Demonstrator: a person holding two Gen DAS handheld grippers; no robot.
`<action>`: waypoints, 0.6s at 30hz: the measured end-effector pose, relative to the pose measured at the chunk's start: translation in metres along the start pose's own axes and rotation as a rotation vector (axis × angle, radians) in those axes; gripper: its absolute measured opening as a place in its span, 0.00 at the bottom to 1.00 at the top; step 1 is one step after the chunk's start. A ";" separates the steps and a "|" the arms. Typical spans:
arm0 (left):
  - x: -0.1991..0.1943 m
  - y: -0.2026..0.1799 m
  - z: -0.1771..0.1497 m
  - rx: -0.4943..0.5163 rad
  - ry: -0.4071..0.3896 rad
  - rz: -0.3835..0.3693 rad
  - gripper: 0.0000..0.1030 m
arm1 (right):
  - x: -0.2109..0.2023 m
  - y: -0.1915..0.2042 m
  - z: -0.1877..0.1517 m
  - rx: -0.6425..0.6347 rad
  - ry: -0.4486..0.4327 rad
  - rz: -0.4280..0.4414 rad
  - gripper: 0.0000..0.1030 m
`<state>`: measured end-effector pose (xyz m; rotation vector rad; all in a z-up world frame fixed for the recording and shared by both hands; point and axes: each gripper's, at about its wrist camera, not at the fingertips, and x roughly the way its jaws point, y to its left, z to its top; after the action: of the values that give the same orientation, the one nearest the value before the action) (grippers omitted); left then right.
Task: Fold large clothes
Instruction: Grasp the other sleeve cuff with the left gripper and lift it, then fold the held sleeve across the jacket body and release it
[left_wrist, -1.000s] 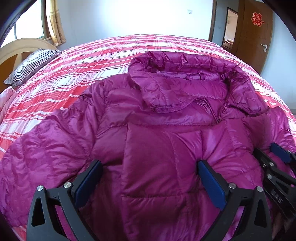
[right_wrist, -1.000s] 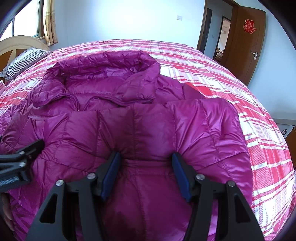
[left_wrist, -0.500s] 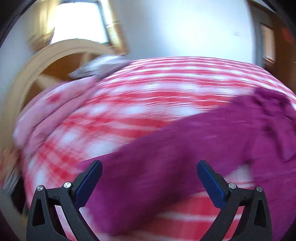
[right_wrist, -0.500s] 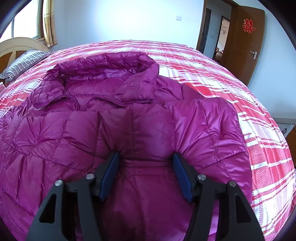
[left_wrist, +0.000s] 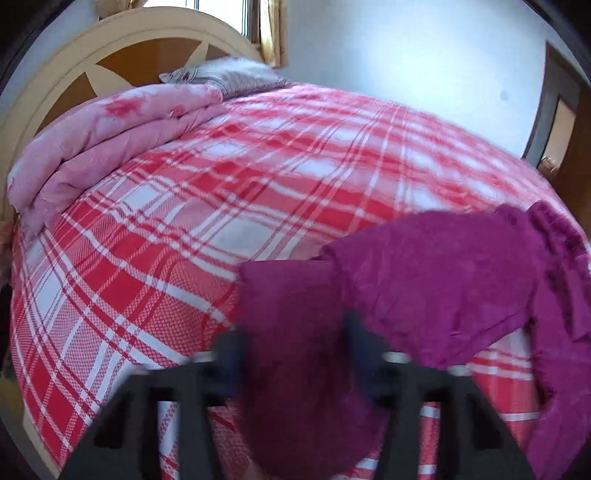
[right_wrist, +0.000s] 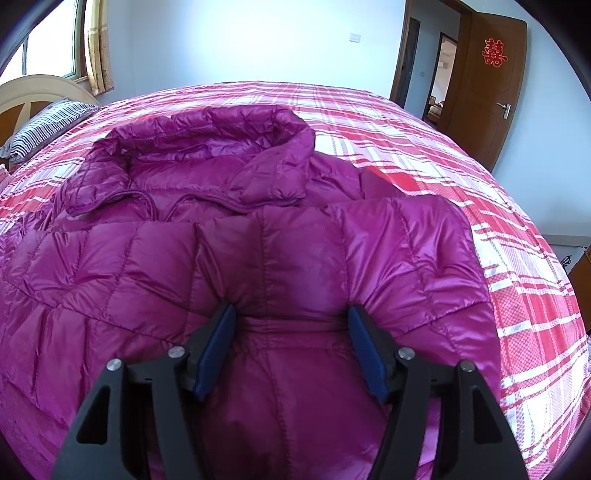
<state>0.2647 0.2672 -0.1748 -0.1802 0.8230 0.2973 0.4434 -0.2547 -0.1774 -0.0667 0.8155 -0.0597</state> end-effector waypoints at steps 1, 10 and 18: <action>-0.003 0.002 0.000 -0.009 -0.002 -0.014 0.23 | 0.000 0.000 0.000 0.001 0.000 0.001 0.66; -0.084 -0.021 0.032 0.045 -0.211 -0.076 0.15 | 0.000 -0.001 0.000 0.007 -0.002 0.003 0.67; -0.145 -0.074 0.068 0.095 -0.336 -0.180 0.15 | -0.001 -0.001 0.000 0.013 -0.003 0.005 0.69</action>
<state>0.2435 0.1886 -0.0184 -0.1099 0.4824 0.1136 0.4426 -0.2562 -0.1770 -0.0526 0.8118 -0.0597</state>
